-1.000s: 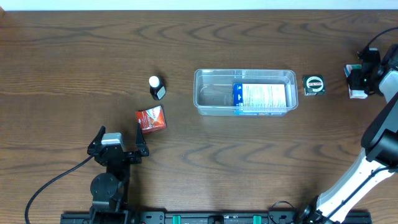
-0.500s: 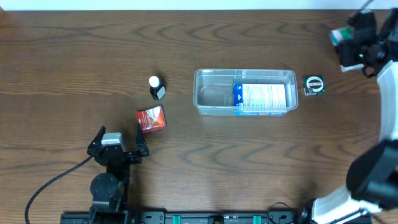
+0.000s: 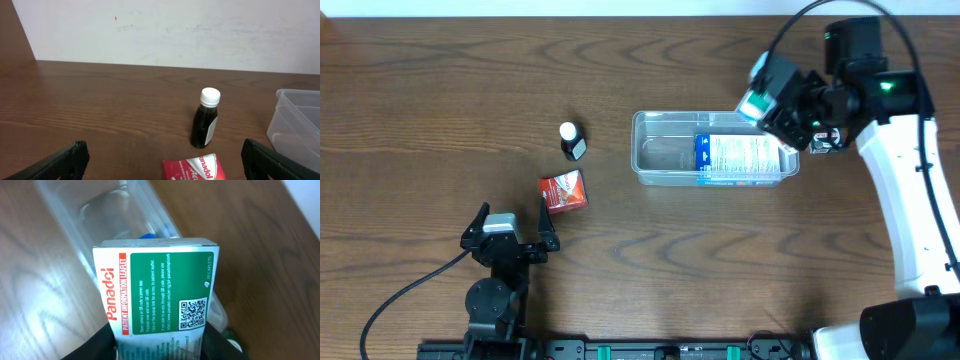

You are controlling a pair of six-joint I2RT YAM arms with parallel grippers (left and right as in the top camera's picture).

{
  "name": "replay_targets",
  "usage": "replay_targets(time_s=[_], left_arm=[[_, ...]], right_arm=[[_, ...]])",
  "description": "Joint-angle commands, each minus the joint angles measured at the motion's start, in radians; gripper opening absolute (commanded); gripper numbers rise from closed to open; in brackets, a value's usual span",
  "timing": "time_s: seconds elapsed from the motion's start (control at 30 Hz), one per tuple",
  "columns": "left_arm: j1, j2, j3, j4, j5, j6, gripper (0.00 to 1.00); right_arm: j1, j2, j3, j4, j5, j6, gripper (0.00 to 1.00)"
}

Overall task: Pack container
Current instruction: 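Lower the Panadol box into the container beside the blue box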

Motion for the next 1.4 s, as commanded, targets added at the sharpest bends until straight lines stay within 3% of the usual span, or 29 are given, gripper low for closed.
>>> replay_targets(time_s=[0.0, 0.7, 0.93, 1.37], left_arm=[[0.004, -0.006, -0.023, -0.033, -0.008, 0.016, 0.98], [0.004, -0.006, -0.023, -0.033, -0.008, 0.017, 0.98], [0.004, -0.006, -0.023, -0.033, -0.008, 0.016, 0.98], [0.004, -0.006, -0.023, -0.033, -0.008, 0.017, 0.98]], right_arm=[[0.030, 0.031, 0.002, -0.013, -0.007, -0.109, 0.44], [0.036, 0.320, 0.002, -0.021, 0.110, -0.222, 0.42], [0.036, 0.354, 0.002, -0.006, 0.128, -0.340, 0.43], [0.036, 0.357, 0.002, 0.059, 0.127, -0.406, 0.42]])
